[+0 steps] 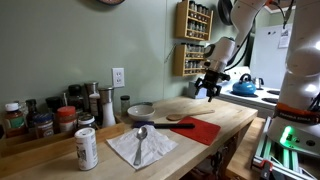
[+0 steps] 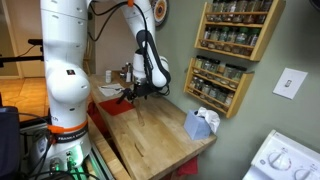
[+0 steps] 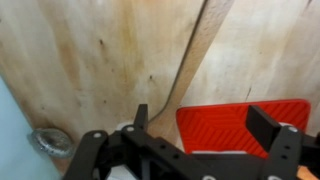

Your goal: Move the silver bowl to the left

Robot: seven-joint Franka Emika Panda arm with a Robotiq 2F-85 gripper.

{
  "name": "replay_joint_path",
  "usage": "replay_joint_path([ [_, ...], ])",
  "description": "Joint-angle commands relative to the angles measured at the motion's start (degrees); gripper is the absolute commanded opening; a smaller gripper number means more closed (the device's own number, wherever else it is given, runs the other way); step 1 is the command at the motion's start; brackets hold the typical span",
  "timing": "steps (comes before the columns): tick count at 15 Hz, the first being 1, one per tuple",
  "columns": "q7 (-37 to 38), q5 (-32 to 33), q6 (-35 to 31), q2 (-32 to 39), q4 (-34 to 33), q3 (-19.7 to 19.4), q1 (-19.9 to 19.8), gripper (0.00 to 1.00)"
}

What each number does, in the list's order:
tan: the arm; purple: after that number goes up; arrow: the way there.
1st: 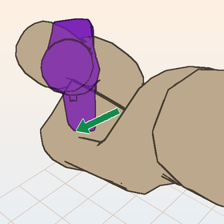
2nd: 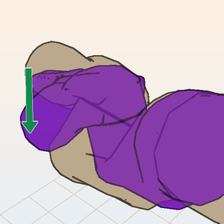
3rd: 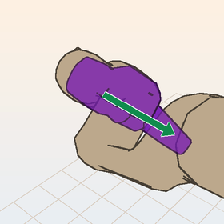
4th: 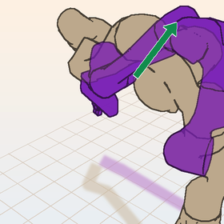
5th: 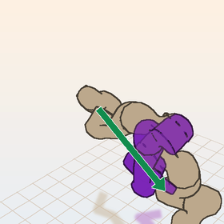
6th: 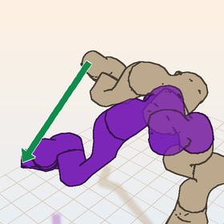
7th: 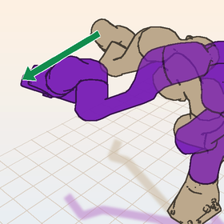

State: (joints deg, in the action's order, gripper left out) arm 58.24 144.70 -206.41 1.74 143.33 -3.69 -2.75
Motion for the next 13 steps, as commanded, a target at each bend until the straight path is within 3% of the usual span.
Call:
replay_joint_path([
  [1, 4.74, -0.17, 9.67, 3.31, 5.39, -5.11, 7.48, 1.0],
  [4, 7.86, -0.45, 17.19, 6.91, 7.06, -15.53, 17.58, 1.0],
  [5, 5.61, -0.49, 13.92, 4.4, 6.56, -9.33, 11.26, 1.0],
  [7, 6.4, -0.55, 16.01, 6.55, 6.77, -13.59, 15.29, 1.0],
  [13, 6.8, -0.6, 16.18, 7.13, 6.62, -14.73, 16.37, 1.0],
])
